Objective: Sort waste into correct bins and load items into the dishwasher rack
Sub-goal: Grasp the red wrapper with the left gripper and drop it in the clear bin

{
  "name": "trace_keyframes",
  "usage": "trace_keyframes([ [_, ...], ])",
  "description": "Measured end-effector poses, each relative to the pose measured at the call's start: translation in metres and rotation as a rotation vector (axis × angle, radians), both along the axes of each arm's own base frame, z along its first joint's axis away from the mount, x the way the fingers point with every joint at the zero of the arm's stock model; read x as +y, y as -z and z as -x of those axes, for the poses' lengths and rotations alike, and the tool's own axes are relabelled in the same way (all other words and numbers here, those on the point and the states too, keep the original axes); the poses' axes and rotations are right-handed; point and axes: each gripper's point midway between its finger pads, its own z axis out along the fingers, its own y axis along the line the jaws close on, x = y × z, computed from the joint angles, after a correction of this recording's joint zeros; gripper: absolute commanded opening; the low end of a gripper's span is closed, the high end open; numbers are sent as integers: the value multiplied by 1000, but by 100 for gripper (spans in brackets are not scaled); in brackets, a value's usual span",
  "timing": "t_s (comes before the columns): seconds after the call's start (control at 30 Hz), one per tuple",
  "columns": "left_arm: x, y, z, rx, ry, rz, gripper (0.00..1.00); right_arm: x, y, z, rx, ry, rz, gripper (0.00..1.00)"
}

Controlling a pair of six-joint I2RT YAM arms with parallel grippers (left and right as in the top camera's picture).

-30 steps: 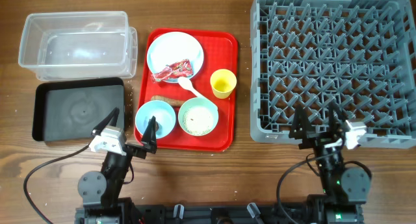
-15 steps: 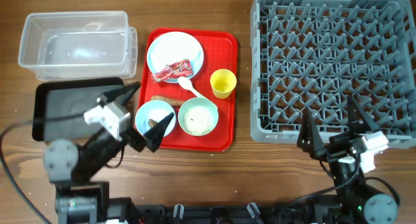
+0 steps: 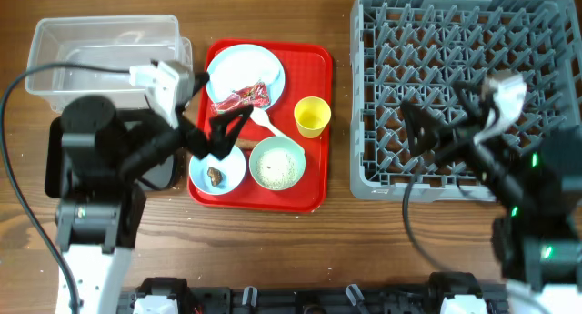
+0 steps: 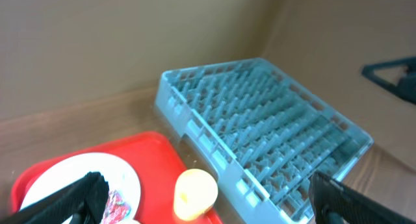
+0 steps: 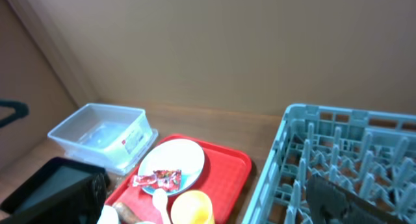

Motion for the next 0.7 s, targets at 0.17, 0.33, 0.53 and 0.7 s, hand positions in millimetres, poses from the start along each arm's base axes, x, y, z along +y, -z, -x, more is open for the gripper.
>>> trace_keyframes([
  [0.17,11,25,-62,223,-229,-200,100,4,29,-40,319,-42,14,100],
  [0.33,15,114,-142,386,-304,-445,100,4,78,-70,502,-56,11,100],
  [0.53,6,212,-166,540,-238,-516,92,4,122,-80,648,-58,4,100],
  [0.7,6,236,-177,607,-327,-454,100,4,126,-81,660,-58,3,100],
])
